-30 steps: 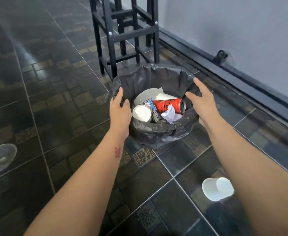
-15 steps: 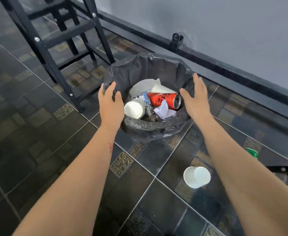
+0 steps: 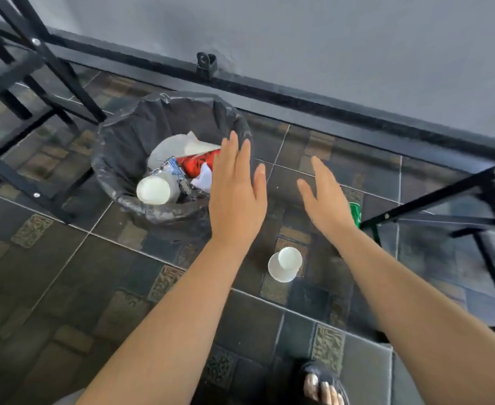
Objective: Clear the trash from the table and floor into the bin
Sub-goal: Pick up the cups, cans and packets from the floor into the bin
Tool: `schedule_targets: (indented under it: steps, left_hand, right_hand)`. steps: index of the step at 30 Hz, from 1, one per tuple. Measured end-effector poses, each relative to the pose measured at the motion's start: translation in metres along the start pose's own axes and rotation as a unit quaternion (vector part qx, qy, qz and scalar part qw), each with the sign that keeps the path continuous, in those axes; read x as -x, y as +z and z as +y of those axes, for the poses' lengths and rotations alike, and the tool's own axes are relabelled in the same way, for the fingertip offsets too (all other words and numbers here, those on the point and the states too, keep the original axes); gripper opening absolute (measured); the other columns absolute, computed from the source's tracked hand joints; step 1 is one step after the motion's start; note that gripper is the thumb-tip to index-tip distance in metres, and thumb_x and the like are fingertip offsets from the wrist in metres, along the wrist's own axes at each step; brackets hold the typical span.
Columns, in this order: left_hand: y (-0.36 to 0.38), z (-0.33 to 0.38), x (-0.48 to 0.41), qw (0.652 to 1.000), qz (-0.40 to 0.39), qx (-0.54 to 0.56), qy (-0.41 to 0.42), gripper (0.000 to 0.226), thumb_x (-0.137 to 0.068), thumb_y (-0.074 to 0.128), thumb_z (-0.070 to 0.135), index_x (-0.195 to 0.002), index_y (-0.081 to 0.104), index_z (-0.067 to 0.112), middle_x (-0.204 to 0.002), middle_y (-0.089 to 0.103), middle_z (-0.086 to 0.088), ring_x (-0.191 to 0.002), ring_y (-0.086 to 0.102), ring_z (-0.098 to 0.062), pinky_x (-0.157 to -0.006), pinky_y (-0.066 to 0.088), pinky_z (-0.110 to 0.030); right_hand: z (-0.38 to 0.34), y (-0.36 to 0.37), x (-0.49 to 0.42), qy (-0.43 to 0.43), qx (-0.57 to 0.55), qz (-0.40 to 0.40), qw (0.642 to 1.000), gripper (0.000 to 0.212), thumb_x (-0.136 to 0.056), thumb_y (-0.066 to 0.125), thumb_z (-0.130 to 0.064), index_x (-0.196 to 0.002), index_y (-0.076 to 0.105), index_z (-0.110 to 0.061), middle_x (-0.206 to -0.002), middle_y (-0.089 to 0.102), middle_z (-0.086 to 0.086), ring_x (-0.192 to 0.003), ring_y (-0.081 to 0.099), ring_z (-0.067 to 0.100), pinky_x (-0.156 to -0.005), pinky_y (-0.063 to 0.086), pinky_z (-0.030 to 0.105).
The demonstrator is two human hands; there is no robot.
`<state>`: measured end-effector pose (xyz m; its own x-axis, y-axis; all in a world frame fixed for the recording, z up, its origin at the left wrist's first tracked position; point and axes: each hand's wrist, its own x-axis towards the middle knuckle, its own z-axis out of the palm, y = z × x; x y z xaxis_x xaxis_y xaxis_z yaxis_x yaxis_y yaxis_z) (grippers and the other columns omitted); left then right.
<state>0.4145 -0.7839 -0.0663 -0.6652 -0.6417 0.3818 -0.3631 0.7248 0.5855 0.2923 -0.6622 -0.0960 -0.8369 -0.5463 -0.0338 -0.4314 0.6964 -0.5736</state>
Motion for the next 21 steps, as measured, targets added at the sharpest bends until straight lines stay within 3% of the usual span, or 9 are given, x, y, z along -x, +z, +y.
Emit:
schedule_targets:
  steps: [6, 12, 17, 21]
  left_hand:
    - [0.066, 0.017, 0.057, 0.98, -0.195, -0.014, 0.025, 0.056, -0.105, 0.04, 0.037, -0.155, 0.031, 0.013, -0.165, 0.019, -0.004, -0.153, 0.014, -0.019, -0.122, 0.007, -0.032]
    - [0.115, -0.002, 0.091, 0.916, -0.388, -0.103, -0.02, 0.077, -0.097, 0.05, 0.054, -0.159, 0.012, 0.028, -0.168, 0.0, -0.004, -0.154, 0.001, -0.021, -0.122, 0.01, -0.037]
    - [0.135, -0.007, 0.097, 0.883, -0.448, -0.117, -0.083, 0.084, -0.091, 0.064, 0.049, -0.157, 0.014, 0.036, -0.166, 0.004, -0.006, -0.15, 0.015, -0.032, -0.111, 0.036, -0.047]
    - [0.141, -0.007, 0.094, 0.888, -0.435, -0.129, -0.073, 0.07, -0.092, 0.064, 0.035, -0.152, 0.028, 0.029, -0.156, 0.028, -0.009, -0.133, 0.044, -0.033, -0.101, 0.046, -0.044]
  right_hand:
    - [0.089, -0.007, 0.022, 0.111, 0.104, -0.04, 0.988, 0.071, -0.099, 0.048, -0.041, -0.155, 0.012, -0.015, -0.161, 0.017, 0.005, -0.145, 0.023, 0.03, -0.115, 0.026, 0.044]
    - [0.124, 0.016, 0.026, 0.202, 0.126, -0.112, 0.965, 0.074, -0.095, 0.055, -0.039, -0.154, 0.013, -0.024, -0.155, 0.024, 0.014, -0.136, 0.034, 0.038, -0.105, 0.037, 0.048]
    - [0.144, 0.029, 0.018, 0.201, 0.179, -0.16, 0.95, 0.072, -0.096, 0.053, -0.039, -0.154, 0.01, -0.037, -0.152, 0.025, 0.015, -0.131, 0.039, 0.039, -0.099, 0.042, 0.048]
    - [0.152, 0.042, 0.008, 0.211, 0.157, -0.172, 0.949, 0.066, -0.097, 0.051, -0.038, -0.151, 0.013, -0.046, -0.156, 0.016, 0.017, -0.127, 0.042, 0.042, -0.098, 0.043, 0.049]
